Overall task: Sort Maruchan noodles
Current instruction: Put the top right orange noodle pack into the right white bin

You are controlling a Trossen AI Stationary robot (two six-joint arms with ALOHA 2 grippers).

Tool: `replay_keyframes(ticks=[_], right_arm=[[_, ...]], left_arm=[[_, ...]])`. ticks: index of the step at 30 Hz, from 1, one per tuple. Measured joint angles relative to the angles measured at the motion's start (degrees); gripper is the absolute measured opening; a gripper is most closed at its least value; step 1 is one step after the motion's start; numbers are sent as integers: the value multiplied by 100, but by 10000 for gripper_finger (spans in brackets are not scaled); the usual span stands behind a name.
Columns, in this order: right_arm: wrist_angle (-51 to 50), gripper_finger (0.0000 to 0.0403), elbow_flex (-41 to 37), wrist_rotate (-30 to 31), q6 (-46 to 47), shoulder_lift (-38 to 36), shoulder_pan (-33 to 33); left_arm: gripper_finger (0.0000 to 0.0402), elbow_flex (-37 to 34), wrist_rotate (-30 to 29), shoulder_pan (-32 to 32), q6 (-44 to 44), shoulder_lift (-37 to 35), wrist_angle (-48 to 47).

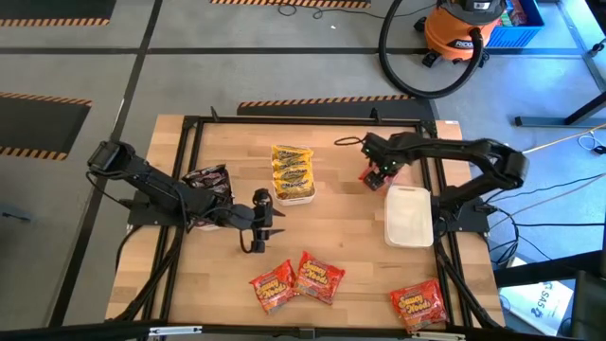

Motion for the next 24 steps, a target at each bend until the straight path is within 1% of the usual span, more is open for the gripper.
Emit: replay_keyframes(ticks=[3,7,13,17,19,21,24], right_arm=[[239,291,14,-72,37,235,2],[781,291,26,-151,410,396,2],[1639,291,15,-296,1429,423,2],[2126,291,0,-377,1501,444,2],[2050,291,70,-484,1263,448,2],[1715,291,302,-496,1009,450,2],[926,291,798,-209,712,448,5]], left_arm=[[195,0,17,0,0,0,21],[195,0,17,0,0,0,119],[195,0,23,0,0,-2,146],[195,0,30,0,0,-2,146],[195,0,32,0,0,-4,146],[195,0,32,0,-2,-4,143],[195,0,33,0,-2,-4,143]])
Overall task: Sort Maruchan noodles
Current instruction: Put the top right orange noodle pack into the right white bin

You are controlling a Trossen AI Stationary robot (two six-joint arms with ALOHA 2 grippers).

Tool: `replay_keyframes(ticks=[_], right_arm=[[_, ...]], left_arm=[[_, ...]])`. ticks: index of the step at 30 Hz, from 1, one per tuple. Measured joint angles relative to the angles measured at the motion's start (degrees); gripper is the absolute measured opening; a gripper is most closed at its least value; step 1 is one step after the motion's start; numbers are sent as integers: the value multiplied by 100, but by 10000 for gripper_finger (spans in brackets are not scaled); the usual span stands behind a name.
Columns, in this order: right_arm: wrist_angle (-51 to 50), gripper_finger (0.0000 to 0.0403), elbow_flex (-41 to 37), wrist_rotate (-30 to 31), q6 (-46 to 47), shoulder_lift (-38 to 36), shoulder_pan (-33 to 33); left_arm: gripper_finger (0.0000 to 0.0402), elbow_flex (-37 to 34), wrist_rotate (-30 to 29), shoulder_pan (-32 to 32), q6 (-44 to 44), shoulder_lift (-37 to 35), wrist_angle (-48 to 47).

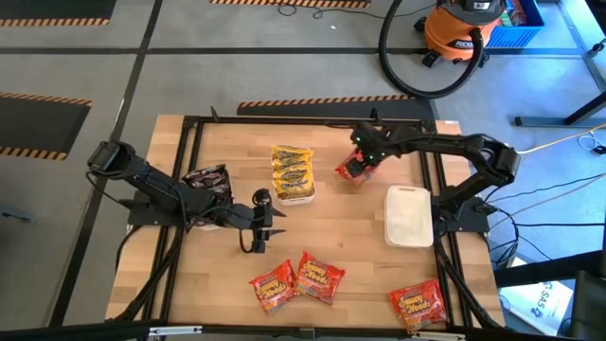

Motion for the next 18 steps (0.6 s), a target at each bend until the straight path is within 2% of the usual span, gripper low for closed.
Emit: replay_keyframes(ticks=[2,6,8,11,18], right_arm=[[-554,291,342,478,-206,0,4],[-1411,291,761,2012,-392,-11,-62],[-1627,291,777,2417,-446,-11,-183],[-1550,291,561,2450,-534,-13,-423],[-909,291,-119,1978,-540,173,-643]], left_arm=[[195,0,-1,0,0,0,0],[195,0,-1,0,-4,0,-2],[195,0,-1,0,-6,0,-2],[195,0,1,0,-35,0,-4],[195,0,-1,0,-39,0,-7]])
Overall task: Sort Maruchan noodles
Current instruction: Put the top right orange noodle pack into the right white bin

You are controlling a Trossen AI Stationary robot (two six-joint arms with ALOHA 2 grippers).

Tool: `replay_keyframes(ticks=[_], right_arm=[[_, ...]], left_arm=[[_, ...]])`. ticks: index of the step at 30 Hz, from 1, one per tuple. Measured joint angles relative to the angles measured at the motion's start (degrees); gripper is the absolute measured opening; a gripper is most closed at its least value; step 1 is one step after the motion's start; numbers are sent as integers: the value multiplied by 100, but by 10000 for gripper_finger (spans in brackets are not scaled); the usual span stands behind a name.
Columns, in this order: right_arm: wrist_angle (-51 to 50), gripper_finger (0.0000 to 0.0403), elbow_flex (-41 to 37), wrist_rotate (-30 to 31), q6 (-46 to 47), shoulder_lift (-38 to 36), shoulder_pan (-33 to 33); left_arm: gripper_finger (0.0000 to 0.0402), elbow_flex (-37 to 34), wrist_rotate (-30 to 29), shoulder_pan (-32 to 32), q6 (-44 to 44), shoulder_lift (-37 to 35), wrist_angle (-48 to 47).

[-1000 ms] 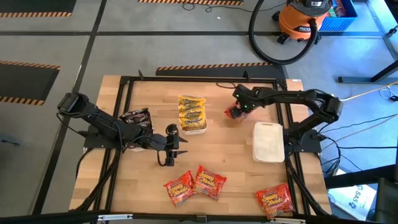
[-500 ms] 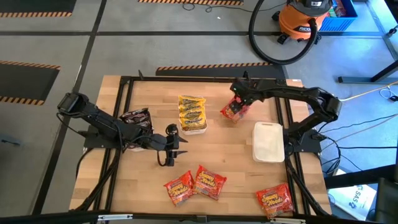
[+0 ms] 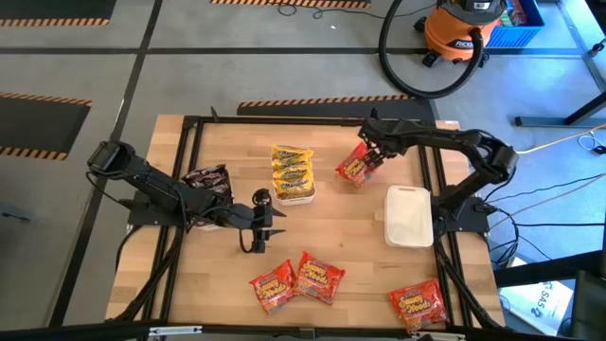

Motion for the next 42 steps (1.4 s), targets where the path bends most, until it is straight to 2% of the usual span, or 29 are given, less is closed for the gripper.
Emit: replay_keyframes(ticks=[5,11,18,21,25,28,31,37,42], right_arm=[[159,291,-141,-711,7,200,188],[50,291,-140,-1511,140,227,767],[-16,291,-103,-3127,321,230,1520],[-504,291,148,-3196,321,234,1708],[-1377,291,697,-2599,152,207,1826],[-1656,291,1151,-2088,-221,179,1767],[-1365,291,1437,-1978,-846,177,1530],[326,291,1187,-3287,-1778,199,466],[1248,291,626,-4149,-1924,206,-340]], left_arm=[[195,0,0,51,24,0,-2],[195,0,-2,101,20,0,-4],[196,0,0,96,-4,-1,-4],[196,0,0,85,-7,-2,-4],[196,0,21,85,-12,-2,-4],[196,0,22,85,-13,-1,-4],[196,0,22,85,-17,-1,-3],[196,0,41,85,-103,-2,-9],[196,0,42,85,-133,-2,-17]])
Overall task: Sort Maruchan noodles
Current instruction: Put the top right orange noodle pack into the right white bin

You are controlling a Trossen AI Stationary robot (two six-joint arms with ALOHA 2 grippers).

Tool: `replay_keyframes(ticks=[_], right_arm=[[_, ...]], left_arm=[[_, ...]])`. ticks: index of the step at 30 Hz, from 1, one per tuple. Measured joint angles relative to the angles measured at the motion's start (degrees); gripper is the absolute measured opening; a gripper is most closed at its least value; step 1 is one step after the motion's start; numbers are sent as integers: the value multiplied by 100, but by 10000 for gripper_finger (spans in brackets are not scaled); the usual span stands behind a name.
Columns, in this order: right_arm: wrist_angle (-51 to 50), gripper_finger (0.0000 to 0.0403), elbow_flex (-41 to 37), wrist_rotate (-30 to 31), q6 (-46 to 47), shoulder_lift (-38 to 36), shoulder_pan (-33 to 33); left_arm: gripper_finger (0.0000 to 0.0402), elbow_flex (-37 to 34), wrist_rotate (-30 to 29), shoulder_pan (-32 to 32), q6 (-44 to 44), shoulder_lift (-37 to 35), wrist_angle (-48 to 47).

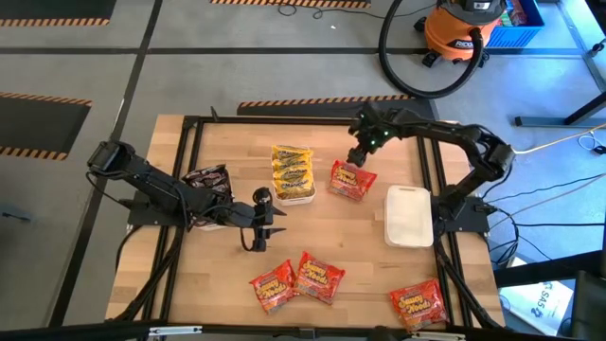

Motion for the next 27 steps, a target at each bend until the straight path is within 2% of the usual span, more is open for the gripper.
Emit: replay_keyframes(ticks=[2,12,19,27], right_arm=[[57,291,-173,-224,-6,0,-177],[844,291,-966,-361,138,133,-256],[1054,292,-1078,-964,211,619,-255],[1023,291,-1087,-2247,266,901,-250]], left_arm=[[196,0,0,0,0,0,0],[196,0,-2,0,7,0,28],[196,0,-2,11,22,0,129],[195,0,-2,11,26,0,125]])
